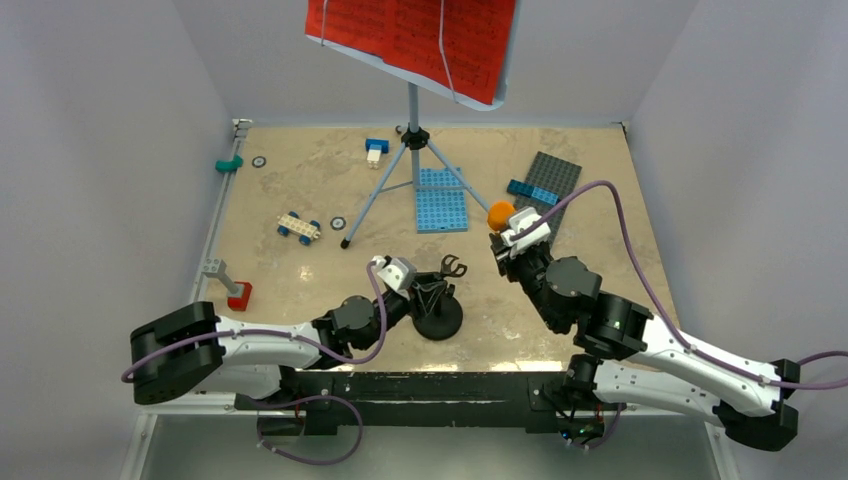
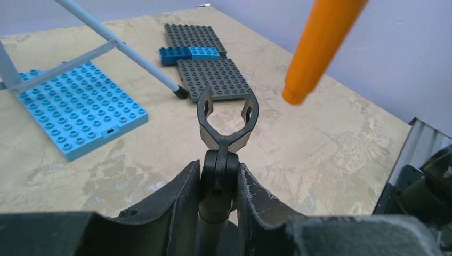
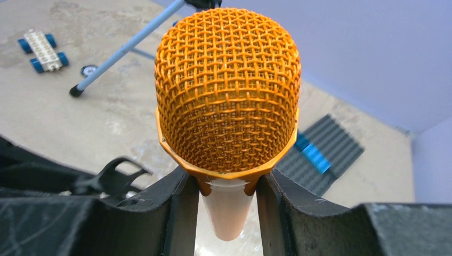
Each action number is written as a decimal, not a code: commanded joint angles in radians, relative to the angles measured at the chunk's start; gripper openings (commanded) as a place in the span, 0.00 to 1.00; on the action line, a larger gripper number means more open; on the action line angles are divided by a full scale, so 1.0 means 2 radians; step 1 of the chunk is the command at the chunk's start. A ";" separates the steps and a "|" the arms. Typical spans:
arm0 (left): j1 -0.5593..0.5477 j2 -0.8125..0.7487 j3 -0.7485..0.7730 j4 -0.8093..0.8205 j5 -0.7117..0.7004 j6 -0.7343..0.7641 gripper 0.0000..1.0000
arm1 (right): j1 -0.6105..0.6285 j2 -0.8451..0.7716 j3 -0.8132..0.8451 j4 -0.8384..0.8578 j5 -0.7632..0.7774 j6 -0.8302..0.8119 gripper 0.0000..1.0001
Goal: Pack up the instrument practice props
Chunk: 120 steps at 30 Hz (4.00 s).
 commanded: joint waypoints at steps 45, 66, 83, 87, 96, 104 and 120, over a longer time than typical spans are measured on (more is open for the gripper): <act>-0.003 -0.414 0.113 -0.398 0.234 -0.105 1.00 | -0.002 0.014 0.172 -0.077 -0.451 0.219 0.00; -0.003 -0.312 0.121 -0.314 0.333 -0.114 0.73 | -0.001 0.113 0.190 0.033 -0.543 0.297 0.00; 0.016 -0.376 0.150 -0.608 -0.079 -0.190 0.00 | -0.006 0.074 0.167 -0.065 -0.402 0.264 0.96; 0.107 -0.304 0.219 -0.772 -0.101 -0.284 0.00 | -0.006 0.066 0.138 -0.057 -0.404 0.265 0.99; 0.340 -0.177 0.204 -0.757 0.021 -0.304 0.00 | -0.006 0.070 0.108 -0.049 -0.419 0.270 0.99; 0.476 -0.046 0.190 -0.691 0.086 -0.319 0.00 | -0.006 0.050 0.079 -0.048 -0.412 0.275 0.99; 0.574 0.105 0.209 -0.657 0.128 -0.371 0.05 | -0.006 0.009 0.058 -0.067 -0.396 0.266 0.99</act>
